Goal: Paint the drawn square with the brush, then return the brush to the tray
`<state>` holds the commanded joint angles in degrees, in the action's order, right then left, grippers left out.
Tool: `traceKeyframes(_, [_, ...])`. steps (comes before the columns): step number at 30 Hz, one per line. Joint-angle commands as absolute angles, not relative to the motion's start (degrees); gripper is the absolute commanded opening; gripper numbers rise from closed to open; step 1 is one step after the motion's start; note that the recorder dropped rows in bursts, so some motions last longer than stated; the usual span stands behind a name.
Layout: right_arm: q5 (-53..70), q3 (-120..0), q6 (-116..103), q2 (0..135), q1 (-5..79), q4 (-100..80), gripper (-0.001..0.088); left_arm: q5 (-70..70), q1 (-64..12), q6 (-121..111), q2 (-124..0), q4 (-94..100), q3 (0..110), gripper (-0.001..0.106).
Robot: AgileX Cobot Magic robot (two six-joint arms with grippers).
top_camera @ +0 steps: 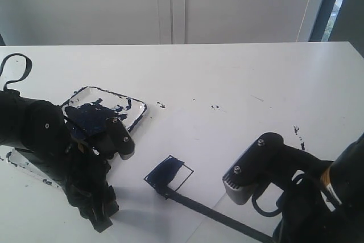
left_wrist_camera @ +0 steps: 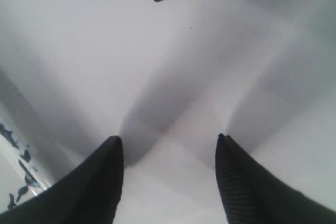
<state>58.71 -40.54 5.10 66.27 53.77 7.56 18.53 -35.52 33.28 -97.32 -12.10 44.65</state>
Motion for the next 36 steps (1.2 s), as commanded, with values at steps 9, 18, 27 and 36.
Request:
traceKeyframes(9, [58.74,-40.54,2.46,66.27,53.77,5.02,0.0,18.53,-35.52,33.28,-97.32,-12.1,44.65,0.057])
traceKeyframes(18, [59.11,-40.54,0.0,66.27,53.77,3.14,0.0,18.53,-35.52,33.28,-97.32,-12.1,44.65,0.057])
traceKeyframes(27, [59.63,-40.54,-3.49,66.27,53.77,-1.07,0.0,18.53,-35.52,33.28,-97.32,-12.1,44.65,0.057])
traceKeyframes(36, [59.83,-40.54,-6.3,66.27,53.77,-3.87,0.0,18.53,-35.52,33.28,-97.32,-12.1,44.65,0.057])
